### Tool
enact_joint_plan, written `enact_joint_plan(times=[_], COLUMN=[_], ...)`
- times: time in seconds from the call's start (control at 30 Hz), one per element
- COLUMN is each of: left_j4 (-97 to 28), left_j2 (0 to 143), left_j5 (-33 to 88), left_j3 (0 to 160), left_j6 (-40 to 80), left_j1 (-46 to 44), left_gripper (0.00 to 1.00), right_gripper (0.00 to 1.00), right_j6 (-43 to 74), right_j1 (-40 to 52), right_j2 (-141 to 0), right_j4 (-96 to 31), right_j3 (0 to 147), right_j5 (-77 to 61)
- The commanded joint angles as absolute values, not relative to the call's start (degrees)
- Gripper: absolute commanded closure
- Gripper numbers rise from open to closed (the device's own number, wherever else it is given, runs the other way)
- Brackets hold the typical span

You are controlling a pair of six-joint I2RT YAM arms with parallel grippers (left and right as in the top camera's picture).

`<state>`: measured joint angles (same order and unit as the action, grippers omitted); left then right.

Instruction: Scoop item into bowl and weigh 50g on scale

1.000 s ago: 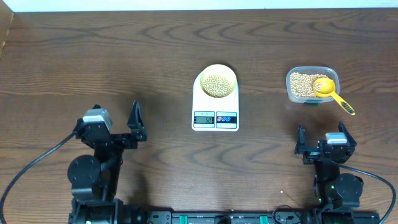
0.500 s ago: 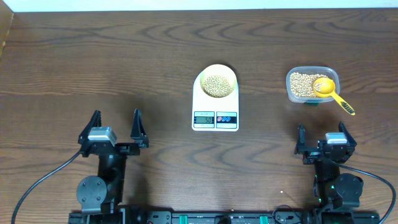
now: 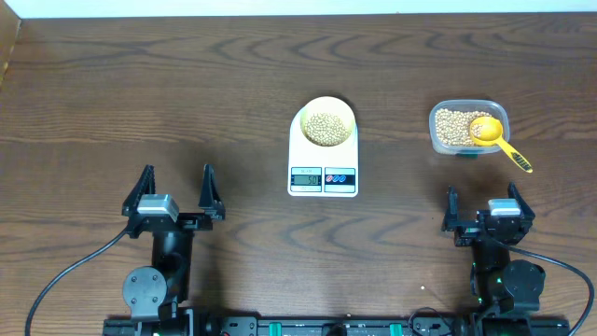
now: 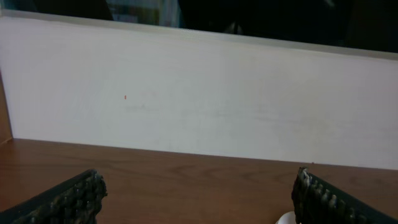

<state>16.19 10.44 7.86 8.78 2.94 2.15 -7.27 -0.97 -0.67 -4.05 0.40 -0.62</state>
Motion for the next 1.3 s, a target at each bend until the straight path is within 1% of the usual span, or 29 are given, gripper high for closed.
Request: enact_joint_plan(times=[0.0, 0.43, 0.97, 1.27], left_j4=[16.8, 16.4, 16.3, 21.6], left_j2=[7.1, 0.4, 0.1, 0.1], left_j5=[8.6, 8.6, 8.5, 8.6], left_j3=[7.4, 3.8, 3.6, 0.2], left_j6=[2.2, 2.2, 2.2, 2.2], left_j1=[2.3, 2.3, 2.3, 2.3], left_gripper=[0.02, 0.02, 0.02, 0.02], right_gripper=[0.01, 0.01, 0.01, 0.01], right_j6=[-7.4, -7.4, -7.4, -7.4], right_j1=[-0.3, -0.3, -0.3, -0.3], right_j2=[-0.3, -0.3, -0.3, -0.3], right_j4=[-4.3, -4.3, -4.3, -4.3], right_j3=[0.3, 0.3, 0.3, 0.3], right_j5=[-0.6, -0.6, -0.6, -0.6])
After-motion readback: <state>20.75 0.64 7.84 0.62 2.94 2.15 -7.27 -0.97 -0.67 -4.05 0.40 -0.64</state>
